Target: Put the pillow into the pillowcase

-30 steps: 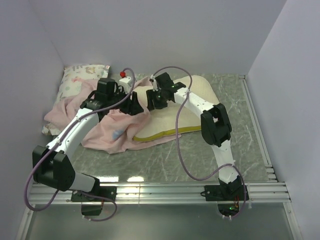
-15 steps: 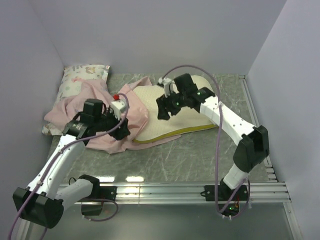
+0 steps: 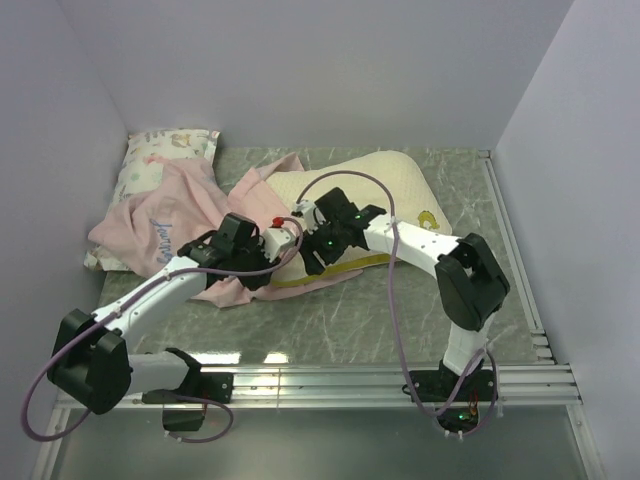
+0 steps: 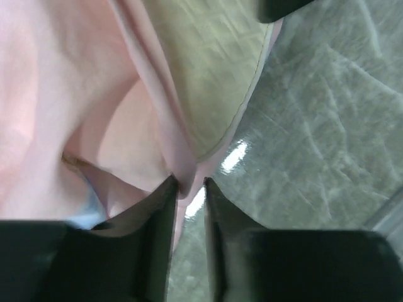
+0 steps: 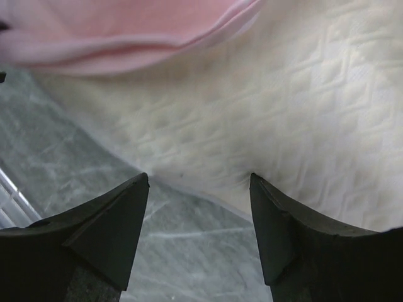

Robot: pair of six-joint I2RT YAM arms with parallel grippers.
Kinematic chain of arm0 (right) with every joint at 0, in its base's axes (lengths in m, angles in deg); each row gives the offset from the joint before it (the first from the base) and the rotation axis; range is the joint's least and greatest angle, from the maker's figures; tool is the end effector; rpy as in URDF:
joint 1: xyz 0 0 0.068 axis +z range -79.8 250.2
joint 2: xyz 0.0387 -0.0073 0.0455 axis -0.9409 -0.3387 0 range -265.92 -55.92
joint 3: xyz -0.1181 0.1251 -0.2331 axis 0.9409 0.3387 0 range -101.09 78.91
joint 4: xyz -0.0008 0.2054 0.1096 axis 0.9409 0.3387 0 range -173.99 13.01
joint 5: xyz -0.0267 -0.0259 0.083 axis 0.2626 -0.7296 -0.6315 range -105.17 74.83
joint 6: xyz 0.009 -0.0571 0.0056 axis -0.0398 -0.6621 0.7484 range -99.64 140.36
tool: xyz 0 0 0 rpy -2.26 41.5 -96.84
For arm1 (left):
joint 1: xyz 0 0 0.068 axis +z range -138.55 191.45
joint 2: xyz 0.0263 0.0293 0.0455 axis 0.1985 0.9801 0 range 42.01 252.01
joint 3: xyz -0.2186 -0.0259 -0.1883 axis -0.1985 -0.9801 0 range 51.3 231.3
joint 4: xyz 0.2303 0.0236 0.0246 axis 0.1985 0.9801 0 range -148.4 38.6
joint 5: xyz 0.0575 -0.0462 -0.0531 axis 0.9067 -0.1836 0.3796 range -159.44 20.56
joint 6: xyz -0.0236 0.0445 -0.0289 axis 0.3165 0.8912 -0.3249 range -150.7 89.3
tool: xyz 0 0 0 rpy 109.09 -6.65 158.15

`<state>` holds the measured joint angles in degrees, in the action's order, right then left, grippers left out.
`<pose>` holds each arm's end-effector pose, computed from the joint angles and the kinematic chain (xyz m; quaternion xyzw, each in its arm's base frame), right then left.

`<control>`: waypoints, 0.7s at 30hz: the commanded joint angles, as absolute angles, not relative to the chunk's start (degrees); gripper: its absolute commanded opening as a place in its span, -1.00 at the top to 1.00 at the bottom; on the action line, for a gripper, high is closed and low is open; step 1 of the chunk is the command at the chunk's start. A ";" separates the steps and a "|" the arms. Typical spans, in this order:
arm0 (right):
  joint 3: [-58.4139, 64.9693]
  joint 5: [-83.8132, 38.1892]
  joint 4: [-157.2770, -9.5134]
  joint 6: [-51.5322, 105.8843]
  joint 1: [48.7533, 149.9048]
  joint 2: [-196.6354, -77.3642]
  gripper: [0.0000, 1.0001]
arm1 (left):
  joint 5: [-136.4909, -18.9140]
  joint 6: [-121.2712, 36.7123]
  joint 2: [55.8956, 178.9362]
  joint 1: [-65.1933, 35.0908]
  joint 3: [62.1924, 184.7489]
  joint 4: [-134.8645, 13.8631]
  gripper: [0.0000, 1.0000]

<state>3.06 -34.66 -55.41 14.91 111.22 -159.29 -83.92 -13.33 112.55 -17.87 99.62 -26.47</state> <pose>0.2669 0.2507 0.2475 -0.4173 0.8468 0.2420 0.2241 0.1816 -0.1138 0.2607 0.4096 0.8512 -0.1510 0.2912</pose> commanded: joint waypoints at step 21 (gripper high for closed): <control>-11.09 -43.38 -68.35 36.79 109.05 -167.89 0.56 | -107.24 -20.14 112.76 -18.61 115.90 -29.72 1.00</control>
